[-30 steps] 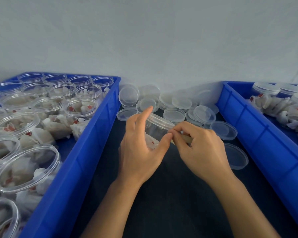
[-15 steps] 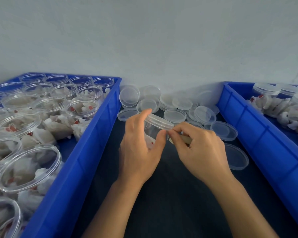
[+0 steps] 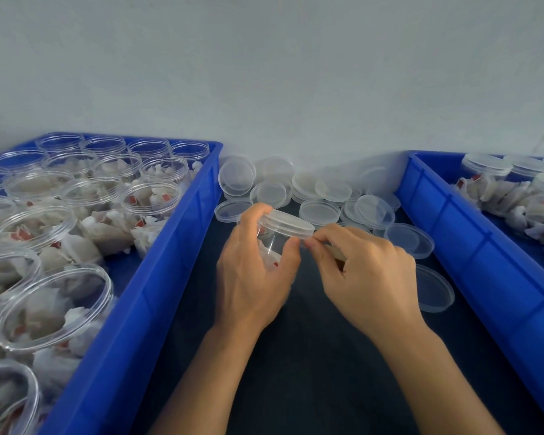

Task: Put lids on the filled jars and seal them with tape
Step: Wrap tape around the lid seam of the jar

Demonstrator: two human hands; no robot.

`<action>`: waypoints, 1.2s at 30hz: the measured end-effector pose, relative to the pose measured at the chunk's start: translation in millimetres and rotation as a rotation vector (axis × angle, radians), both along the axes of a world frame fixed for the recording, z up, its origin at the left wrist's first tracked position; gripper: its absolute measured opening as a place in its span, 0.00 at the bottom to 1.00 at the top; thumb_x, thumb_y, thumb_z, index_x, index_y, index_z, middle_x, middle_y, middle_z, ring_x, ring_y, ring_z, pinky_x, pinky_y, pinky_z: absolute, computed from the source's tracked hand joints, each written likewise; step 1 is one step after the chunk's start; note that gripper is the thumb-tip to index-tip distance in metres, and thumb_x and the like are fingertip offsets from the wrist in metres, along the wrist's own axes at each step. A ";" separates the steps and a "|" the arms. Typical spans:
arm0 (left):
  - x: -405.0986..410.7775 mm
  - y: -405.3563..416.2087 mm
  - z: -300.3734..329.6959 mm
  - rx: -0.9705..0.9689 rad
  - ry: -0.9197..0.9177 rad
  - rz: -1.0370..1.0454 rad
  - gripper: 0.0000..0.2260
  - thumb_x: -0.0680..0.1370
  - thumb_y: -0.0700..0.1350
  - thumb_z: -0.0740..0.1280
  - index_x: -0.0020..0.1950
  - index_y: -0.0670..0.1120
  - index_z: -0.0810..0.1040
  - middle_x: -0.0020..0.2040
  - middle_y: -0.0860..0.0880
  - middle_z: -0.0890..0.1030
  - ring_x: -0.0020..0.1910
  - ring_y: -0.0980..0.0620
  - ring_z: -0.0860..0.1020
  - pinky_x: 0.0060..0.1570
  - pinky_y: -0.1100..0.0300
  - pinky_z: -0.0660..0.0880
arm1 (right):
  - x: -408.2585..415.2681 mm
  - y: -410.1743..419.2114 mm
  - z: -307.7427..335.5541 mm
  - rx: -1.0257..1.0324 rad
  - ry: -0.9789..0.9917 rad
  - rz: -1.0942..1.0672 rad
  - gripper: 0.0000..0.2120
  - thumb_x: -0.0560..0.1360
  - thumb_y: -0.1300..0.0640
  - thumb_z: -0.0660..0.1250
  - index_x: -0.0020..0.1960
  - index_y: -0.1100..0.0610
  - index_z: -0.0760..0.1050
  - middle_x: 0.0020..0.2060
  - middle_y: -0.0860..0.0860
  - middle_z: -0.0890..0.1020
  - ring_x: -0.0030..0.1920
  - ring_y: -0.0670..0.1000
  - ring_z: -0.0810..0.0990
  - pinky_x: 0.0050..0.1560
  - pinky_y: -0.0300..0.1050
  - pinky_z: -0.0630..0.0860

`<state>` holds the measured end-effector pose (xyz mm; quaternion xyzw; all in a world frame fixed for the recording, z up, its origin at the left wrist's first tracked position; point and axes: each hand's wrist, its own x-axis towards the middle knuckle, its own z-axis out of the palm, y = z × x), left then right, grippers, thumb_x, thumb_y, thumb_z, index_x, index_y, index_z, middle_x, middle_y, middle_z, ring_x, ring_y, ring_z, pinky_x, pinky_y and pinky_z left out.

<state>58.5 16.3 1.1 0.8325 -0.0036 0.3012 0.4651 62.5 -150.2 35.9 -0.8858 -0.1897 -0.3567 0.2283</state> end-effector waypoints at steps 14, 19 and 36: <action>2.4 4.2 0.4 0.027 -0.016 -0.015 0.28 0.74 0.71 0.68 0.70 0.63 0.66 0.59 0.63 0.76 0.56 0.71 0.74 0.48 0.74 0.70 | 0.7 6.3 -2.3 0.051 0.026 -0.057 0.03 0.78 0.49 0.74 0.46 0.46 0.82 0.35 0.41 0.81 0.31 0.49 0.77 0.28 0.45 0.72; 4.1 3.8 -0.2 0.044 -0.036 -0.017 0.26 0.77 0.72 0.65 0.71 0.63 0.66 0.60 0.65 0.75 0.57 0.74 0.73 0.50 0.73 0.69 | 4.5 3.5 -5.3 0.036 0.002 -0.064 0.07 0.79 0.45 0.73 0.45 0.46 0.83 0.35 0.42 0.80 0.30 0.47 0.74 0.27 0.42 0.68; 6.7 9.4 0.2 -0.248 0.047 -0.169 0.17 0.76 0.68 0.65 0.64 0.68 0.72 0.53 0.60 0.83 0.52 0.58 0.83 0.51 0.53 0.81 | 3.8 -9.2 2.8 -0.119 0.147 0.010 0.13 0.84 0.51 0.55 0.55 0.47 0.79 0.41 0.42 0.79 0.33 0.48 0.76 0.29 0.49 0.70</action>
